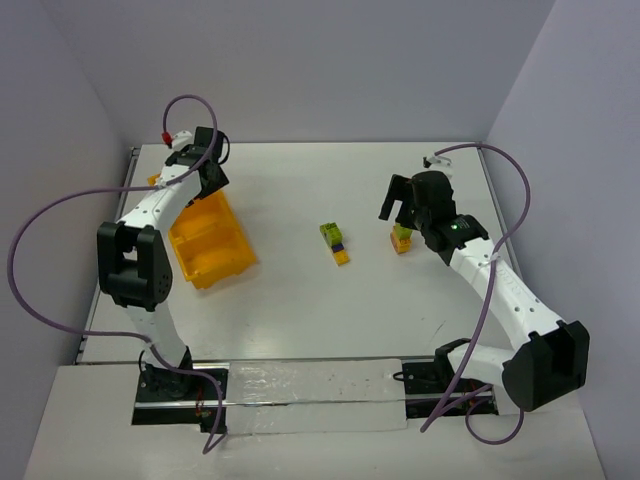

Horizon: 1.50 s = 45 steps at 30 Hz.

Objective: Sort the legos into containers by color

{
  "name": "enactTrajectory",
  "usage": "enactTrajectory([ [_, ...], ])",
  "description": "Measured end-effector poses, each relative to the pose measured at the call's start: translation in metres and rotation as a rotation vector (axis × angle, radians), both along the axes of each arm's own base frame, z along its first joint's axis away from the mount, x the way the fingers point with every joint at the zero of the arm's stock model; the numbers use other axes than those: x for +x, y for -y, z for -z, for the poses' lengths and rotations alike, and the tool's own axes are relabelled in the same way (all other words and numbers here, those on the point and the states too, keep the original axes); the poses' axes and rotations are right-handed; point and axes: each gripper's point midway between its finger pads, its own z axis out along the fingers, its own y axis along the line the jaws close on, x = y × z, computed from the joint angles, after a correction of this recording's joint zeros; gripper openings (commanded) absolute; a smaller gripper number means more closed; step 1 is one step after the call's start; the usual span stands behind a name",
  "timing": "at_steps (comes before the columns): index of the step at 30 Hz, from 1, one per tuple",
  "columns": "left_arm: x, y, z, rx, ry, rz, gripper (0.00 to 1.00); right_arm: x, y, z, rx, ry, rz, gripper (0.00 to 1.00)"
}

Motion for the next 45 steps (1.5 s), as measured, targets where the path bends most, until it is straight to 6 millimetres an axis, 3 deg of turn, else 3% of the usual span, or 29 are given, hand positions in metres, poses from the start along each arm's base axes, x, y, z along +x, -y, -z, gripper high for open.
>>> enactTrajectory([
  [6,-0.007,-0.026,0.008,-0.092,-0.003,-0.133,0.86,-0.002,0.001,0.001,-0.001,-0.002,0.000,1.00],
  [15,-0.053,-0.041,-0.007,-0.133,0.033,-0.234,0.91,-0.001,-0.002,0.001,0.006,-0.003,-0.011,1.00],
  [18,-0.058,-0.065,-0.005,-0.141,0.041,-0.293,0.86,-0.001,-0.004,0.003,0.011,-0.009,-0.021,1.00],
  [22,-0.068,-0.089,0.015,-0.139,-0.008,-0.332,0.80,-0.001,-0.005,0.005,0.011,-0.015,-0.023,1.00],
  [30,-0.065,-0.087,0.045,-0.127,-0.094,-0.250,0.66,0.001,-0.005,0.011,0.000,-0.032,-0.024,1.00],
  [36,-0.061,-0.094,0.060,-0.111,-0.119,-0.241,0.64,0.001,-0.005,0.014,-0.007,-0.040,-0.024,1.00],
  [39,-0.063,-0.094,0.066,-0.108,-0.130,-0.230,0.50,0.002,-0.004,0.015,-0.009,-0.041,-0.021,1.00],
  [42,-0.063,-0.093,0.071,-0.105,-0.134,-0.208,0.30,0.002,-0.003,0.015,-0.012,-0.041,-0.018,1.00],
  [45,-0.060,-0.092,0.073,-0.112,-0.134,-0.187,0.03,0.002,-0.003,0.016,-0.014,-0.044,-0.016,1.00],
])
